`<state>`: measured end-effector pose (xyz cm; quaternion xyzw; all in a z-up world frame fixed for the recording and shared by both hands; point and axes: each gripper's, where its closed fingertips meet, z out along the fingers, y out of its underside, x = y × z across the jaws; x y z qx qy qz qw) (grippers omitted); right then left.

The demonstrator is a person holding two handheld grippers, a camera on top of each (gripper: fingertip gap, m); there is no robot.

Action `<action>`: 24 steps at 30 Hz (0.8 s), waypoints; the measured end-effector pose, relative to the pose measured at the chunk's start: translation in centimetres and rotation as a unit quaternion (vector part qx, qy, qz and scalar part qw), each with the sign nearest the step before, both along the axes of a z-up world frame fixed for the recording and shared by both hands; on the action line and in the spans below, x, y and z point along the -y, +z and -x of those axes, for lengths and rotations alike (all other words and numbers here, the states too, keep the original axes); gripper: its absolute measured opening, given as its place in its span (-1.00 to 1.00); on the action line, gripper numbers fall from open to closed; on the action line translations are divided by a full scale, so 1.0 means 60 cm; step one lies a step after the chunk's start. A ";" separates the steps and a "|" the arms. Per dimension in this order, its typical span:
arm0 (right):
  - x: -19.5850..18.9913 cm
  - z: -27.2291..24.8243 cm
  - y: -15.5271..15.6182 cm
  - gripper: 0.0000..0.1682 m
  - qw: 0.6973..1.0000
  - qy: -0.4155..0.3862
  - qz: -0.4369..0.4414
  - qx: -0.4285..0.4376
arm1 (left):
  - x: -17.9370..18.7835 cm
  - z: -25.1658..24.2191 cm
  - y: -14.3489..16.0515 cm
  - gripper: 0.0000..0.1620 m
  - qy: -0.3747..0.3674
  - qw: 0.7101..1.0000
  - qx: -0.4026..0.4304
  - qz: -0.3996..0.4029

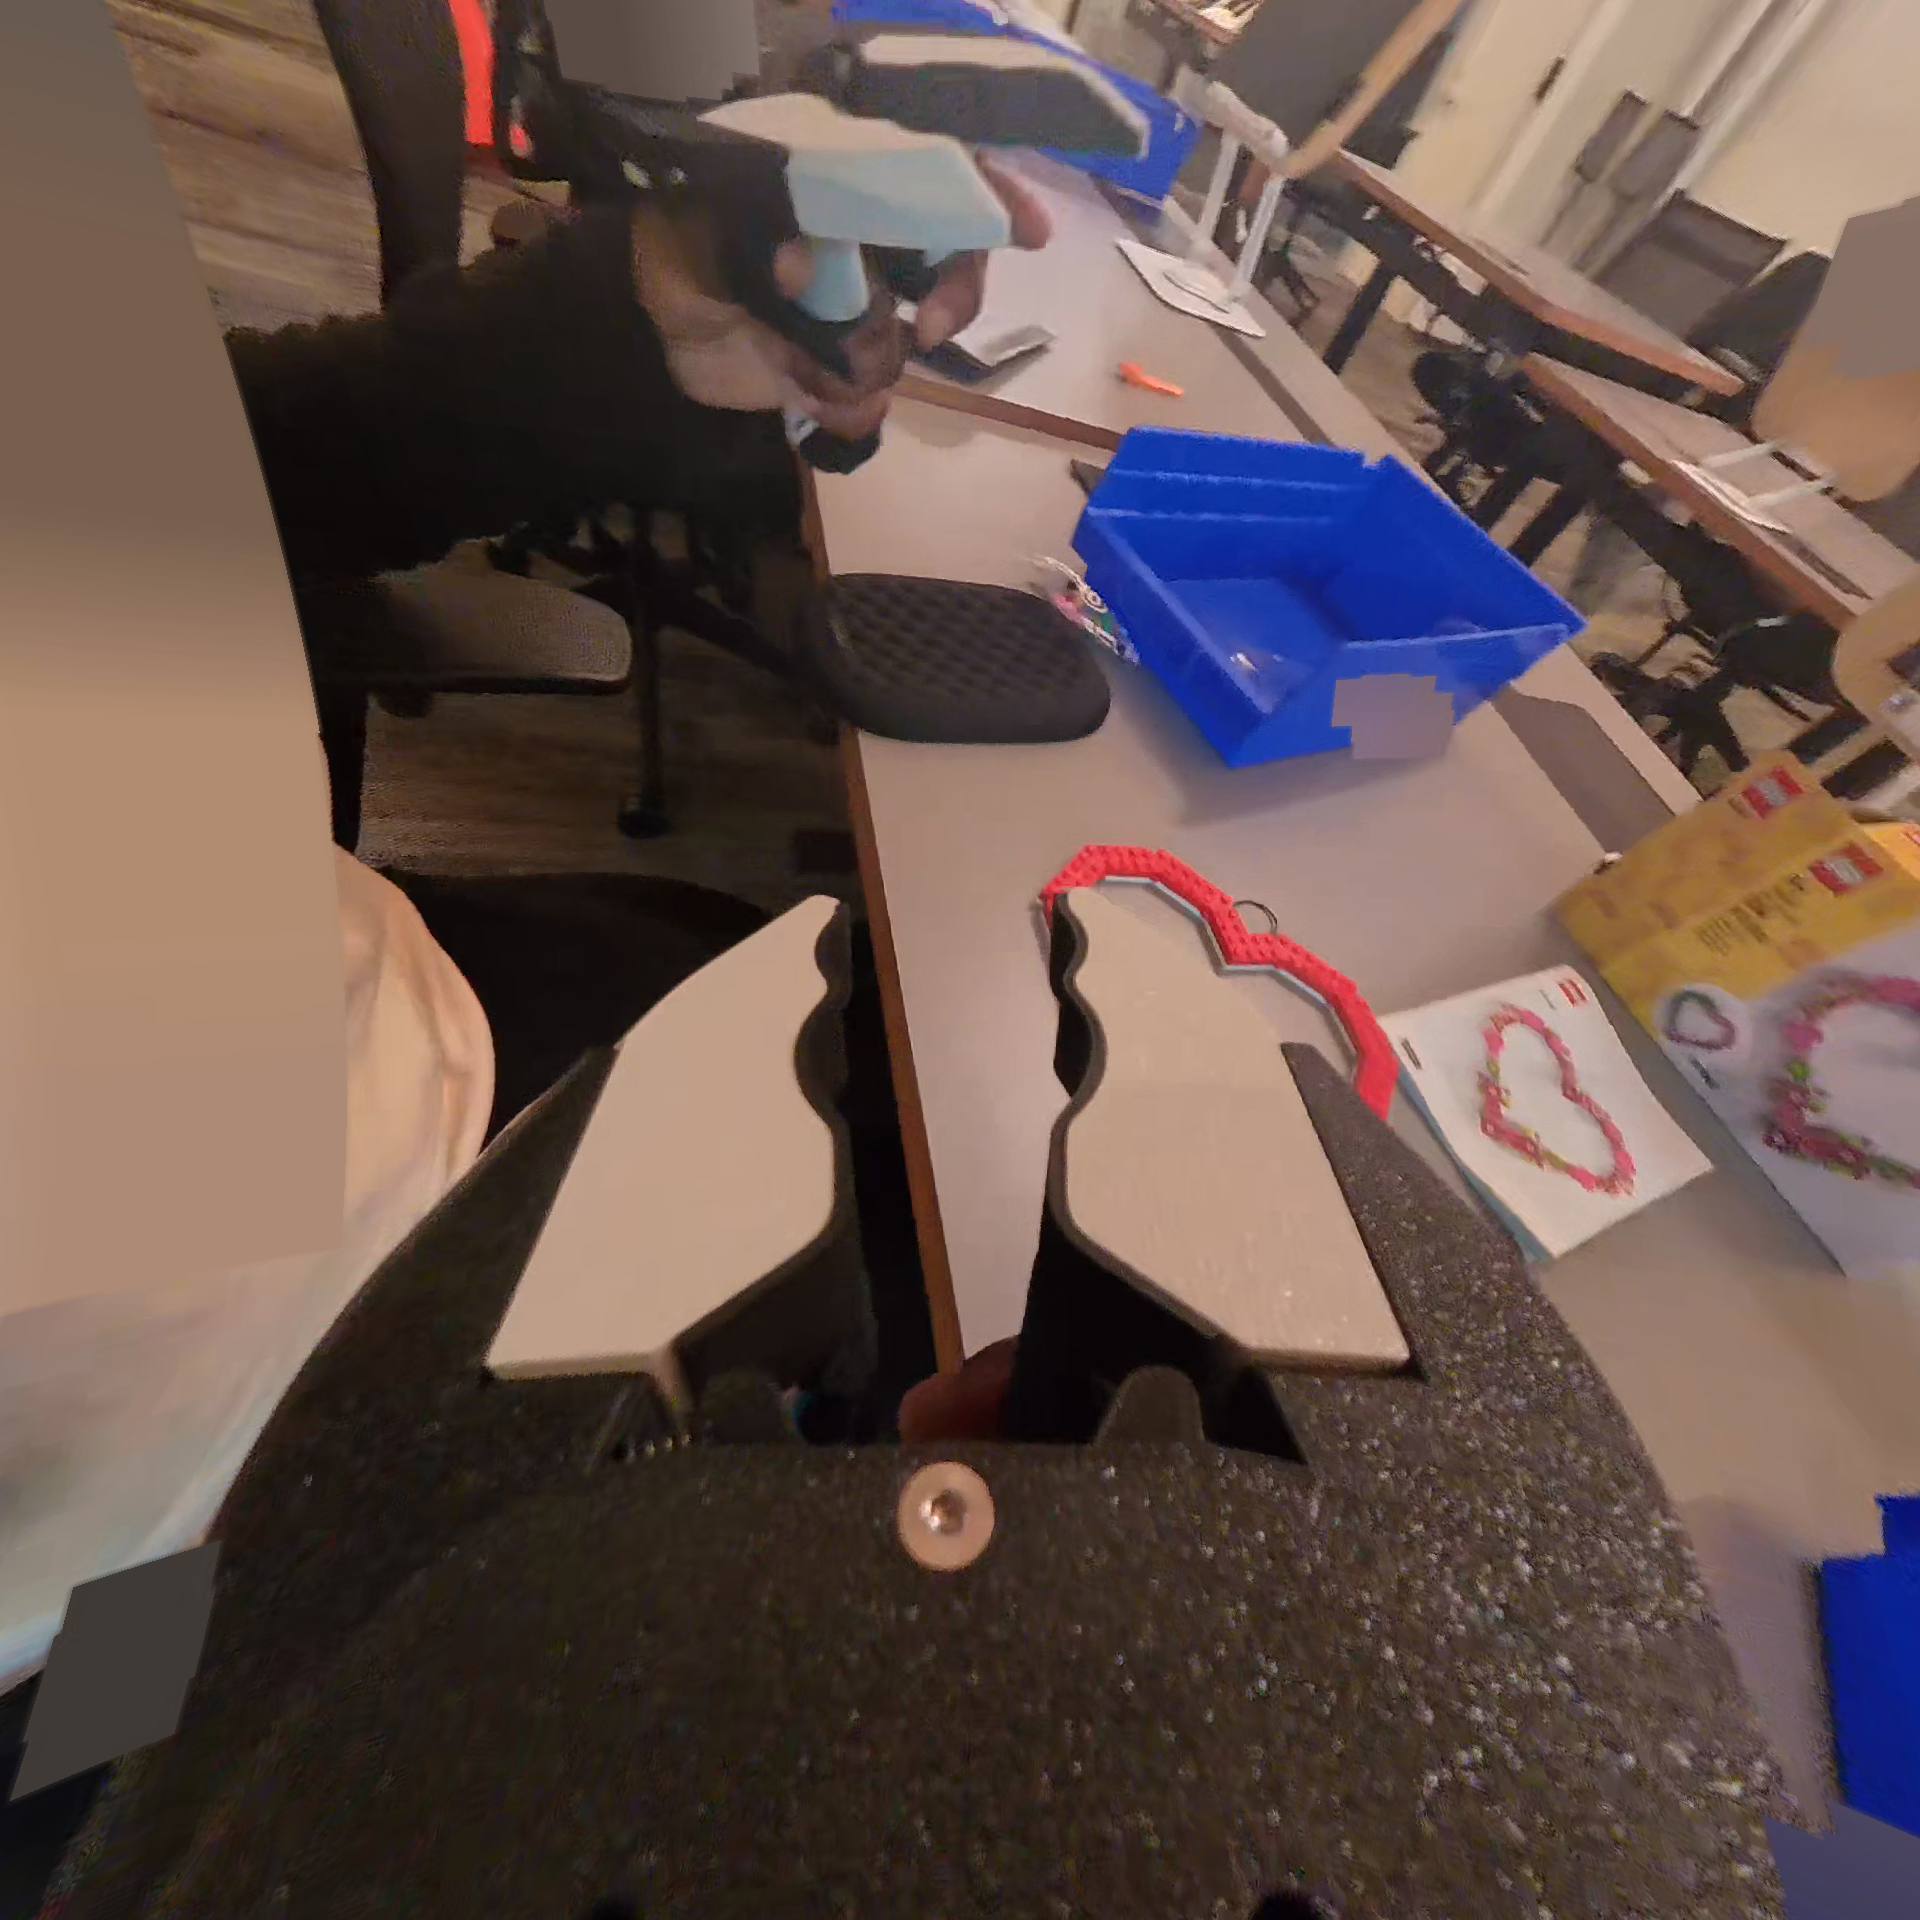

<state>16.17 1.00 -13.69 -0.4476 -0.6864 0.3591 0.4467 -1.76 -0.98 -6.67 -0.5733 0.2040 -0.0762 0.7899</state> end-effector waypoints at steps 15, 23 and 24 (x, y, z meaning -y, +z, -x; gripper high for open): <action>-0.119 0.128 -0.071 -0.31 0.990 0.002 0.135 0.024 | -0.169 0.112 -0.019 -0.12 -0.028 0.988 0.006 0.150; -0.152 0.128 -0.082 -0.43 0.991 -0.017 0.126 0.047 | -0.151 0.051 -0.147 -0.17 -0.017 0.962 -0.100 0.254; -0.152 0.124 -0.088 -0.42 0.990 -0.020 0.128 0.063 | -0.154 0.052 -0.169 -0.20 0.007 0.955 -0.134 0.263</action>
